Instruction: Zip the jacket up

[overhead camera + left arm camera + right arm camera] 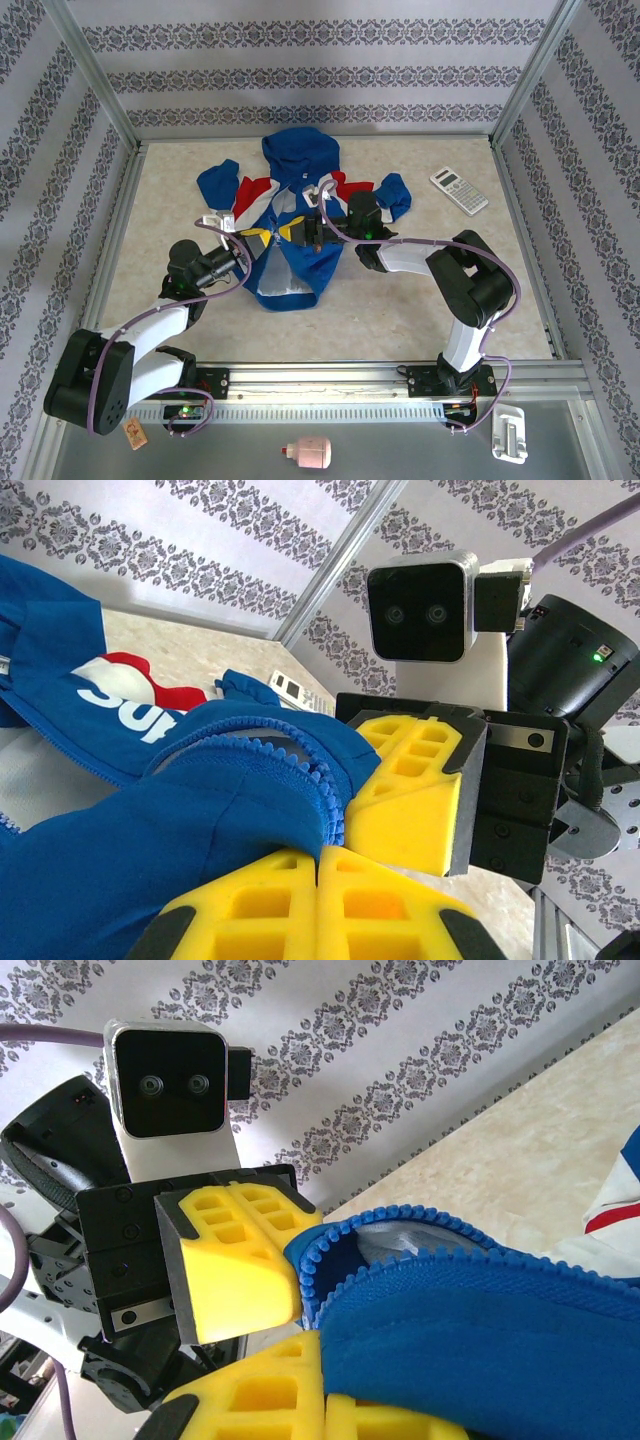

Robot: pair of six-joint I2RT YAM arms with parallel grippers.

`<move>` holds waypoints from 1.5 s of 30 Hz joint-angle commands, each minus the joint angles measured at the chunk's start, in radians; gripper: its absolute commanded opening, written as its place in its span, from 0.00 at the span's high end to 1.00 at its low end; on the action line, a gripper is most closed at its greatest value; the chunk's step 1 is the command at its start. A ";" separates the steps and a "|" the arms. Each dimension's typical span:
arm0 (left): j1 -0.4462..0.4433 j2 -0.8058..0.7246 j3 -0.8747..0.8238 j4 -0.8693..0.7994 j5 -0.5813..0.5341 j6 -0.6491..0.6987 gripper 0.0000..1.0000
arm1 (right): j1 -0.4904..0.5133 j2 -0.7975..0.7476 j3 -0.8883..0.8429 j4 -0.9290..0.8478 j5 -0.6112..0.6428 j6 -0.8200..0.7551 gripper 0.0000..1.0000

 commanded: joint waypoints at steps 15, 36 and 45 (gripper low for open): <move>0.009 -0.015 -0.035 -0.020 0.060 0.002 1.00 | 0.008 0.021 0.050 0.075 -0.020 0.032 1.00; 0.007 -0.208 0.048 -0.575 0.067 0.142 0.82 | 0.029 0.031 0.005 0.091 -0.006 0.095 1.00; 0.010 -0.362 0.086 -0.736 0.011 -0.012 0.47 | 0.030 0.011 -0.041 0.109 0.012 0.100 1.00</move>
